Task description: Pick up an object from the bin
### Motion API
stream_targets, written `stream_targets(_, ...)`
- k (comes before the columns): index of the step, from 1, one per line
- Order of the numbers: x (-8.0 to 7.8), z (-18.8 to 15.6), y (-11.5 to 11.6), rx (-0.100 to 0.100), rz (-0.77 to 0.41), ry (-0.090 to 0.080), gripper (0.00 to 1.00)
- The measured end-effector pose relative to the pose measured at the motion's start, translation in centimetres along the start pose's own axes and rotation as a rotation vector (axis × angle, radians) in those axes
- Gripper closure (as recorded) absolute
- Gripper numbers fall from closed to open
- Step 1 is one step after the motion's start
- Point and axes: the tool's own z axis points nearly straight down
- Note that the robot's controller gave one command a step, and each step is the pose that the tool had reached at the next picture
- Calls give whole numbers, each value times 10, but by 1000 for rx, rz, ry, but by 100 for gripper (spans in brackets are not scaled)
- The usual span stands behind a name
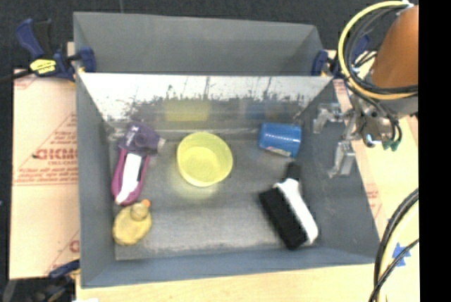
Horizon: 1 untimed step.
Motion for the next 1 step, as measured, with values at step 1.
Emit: stream_targets(1, -2, -4, 1, 2, -4, -8, 0)
